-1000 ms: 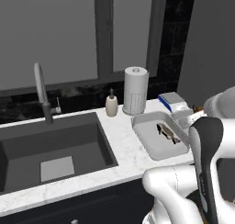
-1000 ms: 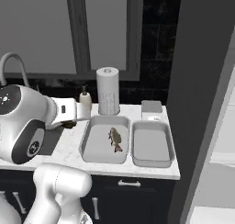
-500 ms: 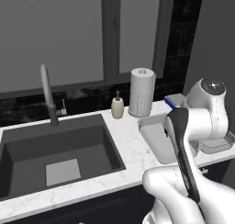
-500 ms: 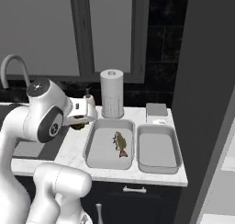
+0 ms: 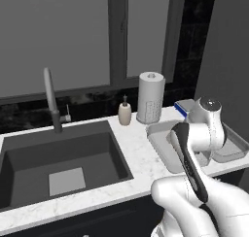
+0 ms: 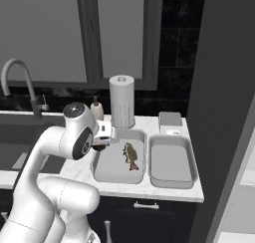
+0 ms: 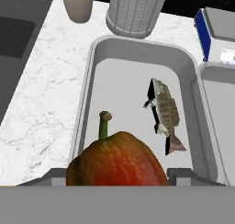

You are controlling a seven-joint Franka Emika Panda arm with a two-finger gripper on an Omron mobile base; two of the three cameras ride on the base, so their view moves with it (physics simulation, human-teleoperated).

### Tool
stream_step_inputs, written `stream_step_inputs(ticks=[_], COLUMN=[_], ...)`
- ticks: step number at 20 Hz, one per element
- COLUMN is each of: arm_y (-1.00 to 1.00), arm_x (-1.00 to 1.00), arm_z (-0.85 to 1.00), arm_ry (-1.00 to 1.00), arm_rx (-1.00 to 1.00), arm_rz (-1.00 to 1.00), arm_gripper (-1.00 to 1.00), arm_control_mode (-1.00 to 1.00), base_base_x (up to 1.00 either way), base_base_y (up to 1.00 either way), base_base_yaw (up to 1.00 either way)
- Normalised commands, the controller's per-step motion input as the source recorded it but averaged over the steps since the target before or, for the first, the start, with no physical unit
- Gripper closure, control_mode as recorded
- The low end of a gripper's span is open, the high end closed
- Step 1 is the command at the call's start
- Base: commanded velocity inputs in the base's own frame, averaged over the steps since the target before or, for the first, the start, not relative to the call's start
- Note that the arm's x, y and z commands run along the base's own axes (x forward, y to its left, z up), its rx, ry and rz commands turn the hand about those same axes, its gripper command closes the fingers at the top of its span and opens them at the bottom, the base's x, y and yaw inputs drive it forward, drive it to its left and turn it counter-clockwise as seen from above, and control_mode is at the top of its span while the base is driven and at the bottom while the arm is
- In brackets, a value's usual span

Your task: Place one bell pepper and one fish in each tupperware on the nearby counter, to pack two identical lunches.

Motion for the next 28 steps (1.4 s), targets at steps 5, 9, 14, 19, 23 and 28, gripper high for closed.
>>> stream_step_inputs(ticks=[5,9,14,19,23,28], arm_y=[-0.18,-0.16,-0.09,0.05,0.0,0.11], arm_x=[0.57,0.49,0.48,0.38,0.25,-0.58], arm_z=[-0.63,-0.56,-0.46,-0.65,-0.46,0.52], arm_ry=[0.0,0.0,0.0,0.0,0.0,-0.12], arm_rx=[0.03,0.03,0.02,0.0,0.0,-0.03], arm_rz=[0.0,0.0,0.0,0.0,0.0,0.03], arm_gripper=[1.0,1.0,1.0,-1.0,-1.0,-1.0], arm_control_mode=[-1.0,-1.0,-1.0,-1.0,-1.0,-1.0], base_base_x=[0.0,0.0,0.0,0.0,0.0,0.0], base_base_y=[0.0,0.0,0.0,0.0,0.0,0.0], base_base_yaw=[0.0,0.0,0.0,0.0,0.0,0.0])
